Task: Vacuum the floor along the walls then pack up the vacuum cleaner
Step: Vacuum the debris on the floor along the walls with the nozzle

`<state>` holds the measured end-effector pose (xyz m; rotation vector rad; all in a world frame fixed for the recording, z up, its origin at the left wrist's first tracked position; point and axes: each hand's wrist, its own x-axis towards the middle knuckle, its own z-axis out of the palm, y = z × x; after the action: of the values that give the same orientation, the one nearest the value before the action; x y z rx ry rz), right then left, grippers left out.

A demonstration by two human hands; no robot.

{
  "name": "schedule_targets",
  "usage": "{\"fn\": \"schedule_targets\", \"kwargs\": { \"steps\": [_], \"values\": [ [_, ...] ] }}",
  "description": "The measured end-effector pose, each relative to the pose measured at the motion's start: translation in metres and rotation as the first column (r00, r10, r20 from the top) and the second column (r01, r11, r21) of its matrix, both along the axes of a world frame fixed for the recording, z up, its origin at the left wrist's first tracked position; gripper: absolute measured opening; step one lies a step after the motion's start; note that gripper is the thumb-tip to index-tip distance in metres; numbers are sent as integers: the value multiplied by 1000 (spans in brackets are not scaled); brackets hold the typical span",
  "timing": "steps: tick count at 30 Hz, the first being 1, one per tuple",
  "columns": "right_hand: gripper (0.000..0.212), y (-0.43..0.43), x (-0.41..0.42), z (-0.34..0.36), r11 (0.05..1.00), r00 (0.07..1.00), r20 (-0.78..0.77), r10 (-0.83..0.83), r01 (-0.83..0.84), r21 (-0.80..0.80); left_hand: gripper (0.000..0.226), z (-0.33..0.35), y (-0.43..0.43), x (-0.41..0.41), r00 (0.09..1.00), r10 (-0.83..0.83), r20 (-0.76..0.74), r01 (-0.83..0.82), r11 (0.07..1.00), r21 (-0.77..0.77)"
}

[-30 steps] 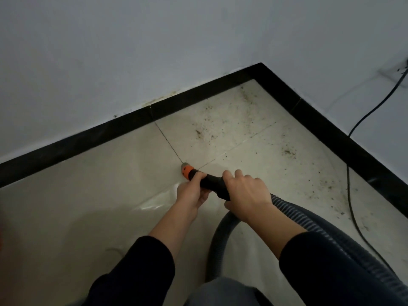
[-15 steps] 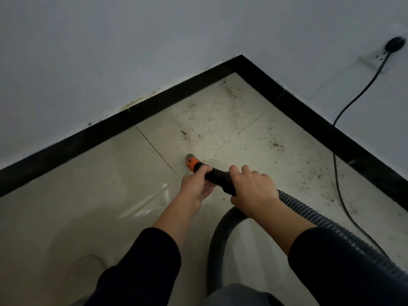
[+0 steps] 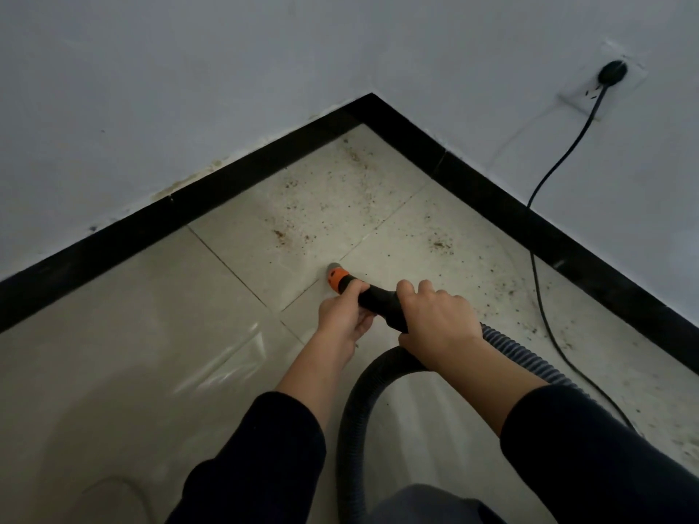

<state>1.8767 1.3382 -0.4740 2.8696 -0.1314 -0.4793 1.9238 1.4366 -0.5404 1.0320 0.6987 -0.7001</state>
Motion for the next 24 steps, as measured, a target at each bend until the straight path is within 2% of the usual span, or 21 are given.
{"fn": "schedule_targets", "kwargs": {
  "steps": [24],
  "values": [
    [48,60,59,-20,987,992,71,108,-115,113,11,-8,60,46,968,246,50,-251,956,151]
  ]
}}
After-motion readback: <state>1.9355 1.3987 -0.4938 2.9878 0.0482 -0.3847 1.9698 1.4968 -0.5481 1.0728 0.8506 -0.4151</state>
